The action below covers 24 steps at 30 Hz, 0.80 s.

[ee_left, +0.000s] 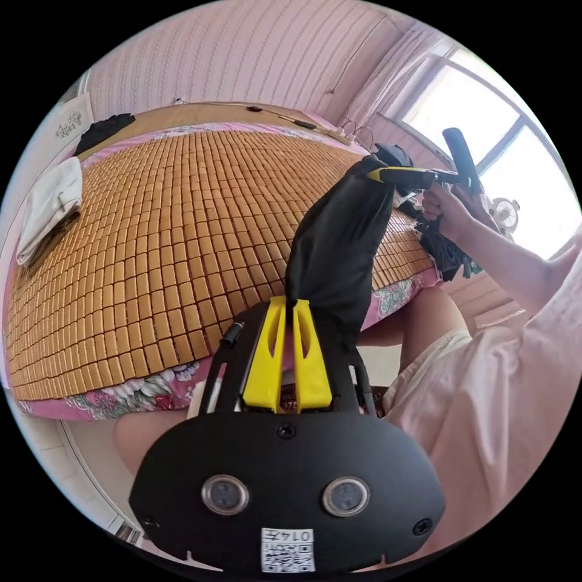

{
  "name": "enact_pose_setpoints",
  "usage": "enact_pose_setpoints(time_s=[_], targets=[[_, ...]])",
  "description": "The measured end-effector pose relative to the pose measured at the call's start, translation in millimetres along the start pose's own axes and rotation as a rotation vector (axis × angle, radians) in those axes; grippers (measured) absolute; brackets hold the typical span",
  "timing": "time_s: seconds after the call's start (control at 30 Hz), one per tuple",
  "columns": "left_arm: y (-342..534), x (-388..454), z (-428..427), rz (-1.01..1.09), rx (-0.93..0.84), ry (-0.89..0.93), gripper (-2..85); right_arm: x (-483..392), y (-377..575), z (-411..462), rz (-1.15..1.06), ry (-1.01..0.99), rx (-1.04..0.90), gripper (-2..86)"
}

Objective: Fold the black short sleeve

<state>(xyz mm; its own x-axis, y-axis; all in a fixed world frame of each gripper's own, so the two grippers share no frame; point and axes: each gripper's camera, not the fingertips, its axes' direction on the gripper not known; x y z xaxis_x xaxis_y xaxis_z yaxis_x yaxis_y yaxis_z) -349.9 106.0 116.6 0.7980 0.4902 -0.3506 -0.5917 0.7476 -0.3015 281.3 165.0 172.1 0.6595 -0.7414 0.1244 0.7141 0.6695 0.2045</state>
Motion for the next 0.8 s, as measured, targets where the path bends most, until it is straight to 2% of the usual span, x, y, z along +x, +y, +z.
enact_pose_setpoints(time_s=[0.2,0.37,0.5,0.57,0.67,0.73,0.8], targets=[[-44,43,-56,0.198,0.106,0.022,-0.9,-12,51,-98,0.115,0.083,0.205,3.4],[-140,82,-60,0.327,0.177,0.190,-0.9,17,59,-185,0.175,0.202,0.300,3.4],[-230,122,-48,0.410,0.265,0.289,-0.7,62,22,-242,0.148,0.359,0.218,4.2],[-310,157,-26,0.423,0.296,0.308,-0.1,122,-30,-268,0.197,0.442,0.061,5.5],[-405,178,24,0.269,0.268,0.310,3.0,215,-84,-279,0.395,0.568,-0.082,11.6],[-434,170,55,0.140,0.188,0.273,4.4,252,-93,-270,0.536,0.548,-0.147,13.3],[-434,152,66,0.088,0.164,0.306,4.8,255,-90,-261,0.594,0.550,-0.120,13.6]])
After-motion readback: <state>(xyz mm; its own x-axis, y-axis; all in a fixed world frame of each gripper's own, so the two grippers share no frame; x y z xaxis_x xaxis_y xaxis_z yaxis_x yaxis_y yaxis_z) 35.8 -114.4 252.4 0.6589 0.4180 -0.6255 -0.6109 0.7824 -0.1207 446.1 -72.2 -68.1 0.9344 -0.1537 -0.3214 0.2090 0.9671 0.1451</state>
